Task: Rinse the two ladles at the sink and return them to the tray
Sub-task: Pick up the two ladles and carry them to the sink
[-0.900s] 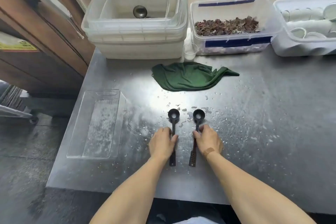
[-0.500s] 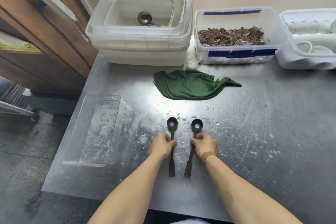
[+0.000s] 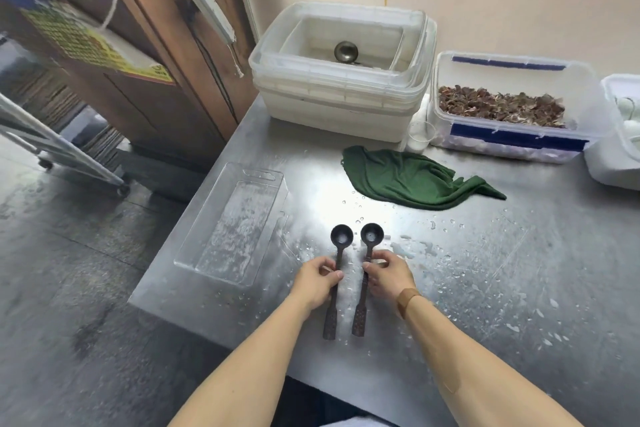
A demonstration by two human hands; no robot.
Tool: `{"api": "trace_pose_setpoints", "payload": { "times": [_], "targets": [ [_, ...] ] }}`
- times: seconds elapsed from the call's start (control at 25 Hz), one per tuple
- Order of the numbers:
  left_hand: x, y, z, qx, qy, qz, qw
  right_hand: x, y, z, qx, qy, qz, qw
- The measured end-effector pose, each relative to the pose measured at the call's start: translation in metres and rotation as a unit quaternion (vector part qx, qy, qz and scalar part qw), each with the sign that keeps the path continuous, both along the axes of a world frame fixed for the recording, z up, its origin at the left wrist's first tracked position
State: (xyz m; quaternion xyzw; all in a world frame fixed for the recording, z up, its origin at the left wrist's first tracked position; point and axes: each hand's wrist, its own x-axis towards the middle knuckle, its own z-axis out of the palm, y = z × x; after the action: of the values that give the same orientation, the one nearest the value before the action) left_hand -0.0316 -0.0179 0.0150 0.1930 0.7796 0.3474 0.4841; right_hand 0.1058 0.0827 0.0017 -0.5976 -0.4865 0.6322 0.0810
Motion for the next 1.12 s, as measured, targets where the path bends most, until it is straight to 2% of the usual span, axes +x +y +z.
{"api": "trace_pose_setpoints", "payload": {
  "times": [0.16, 0.32, 0.68, 0.88, 1.12],
  "targets": [
    [-0.016, -0.037, 0.014, 0.042, 0.019, 0.053, 0.998, -0.027, -0.023, 0.024, 0.013, 0.033, 0.063, 0.997],
    [-0.031, -0.084, 0.025, 0.063, 0.001, 0.117, 0.991, -0.055, -0.060, 0.051, -0.008, 0.069, 0.108, 0.992],
    [-0.056, -0.229, 0.052, 0.077, -0.014, 0.292, 0.953, -0.115, -0.176, 0.085, -0.032, 0.087, 0.260, 0.961],
    [-0.050, -0.327, 0.054, 0.092, -0.020, 0.373, 0.923, -0.131, -0.262, 0.088, -0.047, 0.096, 0.344, 0.933],
    [-0.024, -0.459, 0.066, 0.123, -0.002, 0.487, 0.865, -0.138, -0.380, 0.097, -0.053, 0.108, 0.461, 0.879]
  ]
}}
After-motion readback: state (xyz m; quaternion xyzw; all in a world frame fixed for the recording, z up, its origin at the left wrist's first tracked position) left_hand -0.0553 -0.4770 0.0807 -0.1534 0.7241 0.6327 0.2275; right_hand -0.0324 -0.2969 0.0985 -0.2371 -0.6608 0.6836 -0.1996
